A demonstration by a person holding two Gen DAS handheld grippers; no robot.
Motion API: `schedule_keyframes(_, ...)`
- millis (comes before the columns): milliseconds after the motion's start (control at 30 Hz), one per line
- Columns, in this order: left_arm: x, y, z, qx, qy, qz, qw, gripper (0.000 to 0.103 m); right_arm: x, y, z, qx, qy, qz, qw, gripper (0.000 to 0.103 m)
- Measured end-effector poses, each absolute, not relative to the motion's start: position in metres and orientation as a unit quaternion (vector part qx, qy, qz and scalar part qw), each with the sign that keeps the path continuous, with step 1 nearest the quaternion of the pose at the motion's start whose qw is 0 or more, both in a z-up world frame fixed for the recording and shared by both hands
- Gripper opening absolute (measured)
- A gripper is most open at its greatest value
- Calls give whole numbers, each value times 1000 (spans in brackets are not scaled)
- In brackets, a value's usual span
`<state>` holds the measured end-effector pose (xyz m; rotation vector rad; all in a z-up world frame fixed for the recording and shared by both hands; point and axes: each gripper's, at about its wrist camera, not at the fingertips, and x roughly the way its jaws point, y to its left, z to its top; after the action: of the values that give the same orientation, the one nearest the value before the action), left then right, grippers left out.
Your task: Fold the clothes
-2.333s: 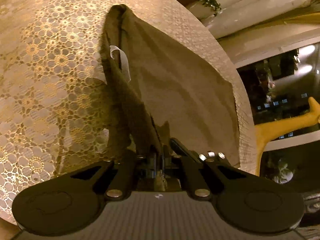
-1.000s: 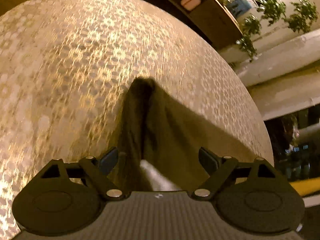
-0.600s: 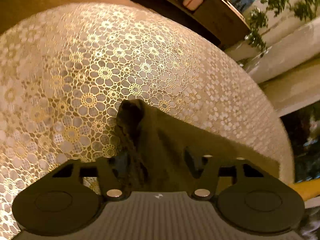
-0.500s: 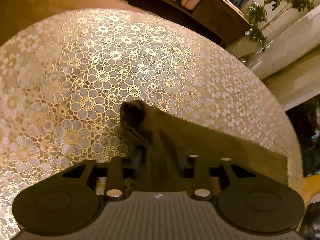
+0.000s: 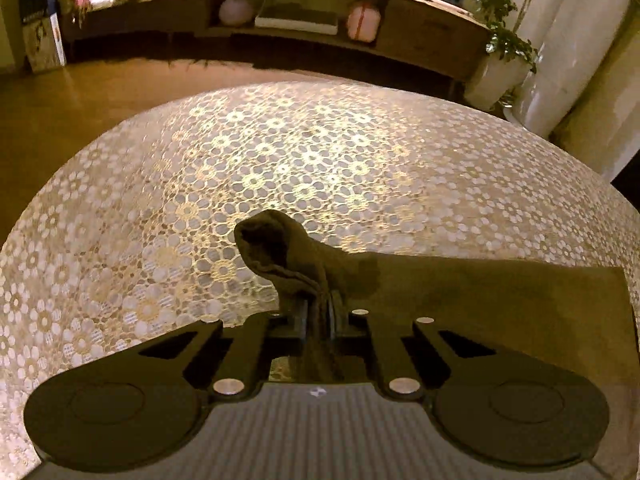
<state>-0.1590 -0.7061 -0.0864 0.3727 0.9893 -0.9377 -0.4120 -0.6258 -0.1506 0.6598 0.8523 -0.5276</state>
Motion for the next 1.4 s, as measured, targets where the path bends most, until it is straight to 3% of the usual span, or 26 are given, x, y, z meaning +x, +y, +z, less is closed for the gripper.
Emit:
schedule_keyframes(700, -238, -747, -43, 192, 408, -468, 760, 7, -487, -648, -116, 324, 337, -273, 841, 103)
schedule_keyframes(1067, -354, -824, -38, 217, 393, -549, 705, 7, -599, -687, -85, 315, 304, -363, 823, 103)
schedule_keyframes(1400, -463, -894, -68, 267, 388, -605, 642, 7, -679, -714, -114, 354, 314, -417, 776, 103)
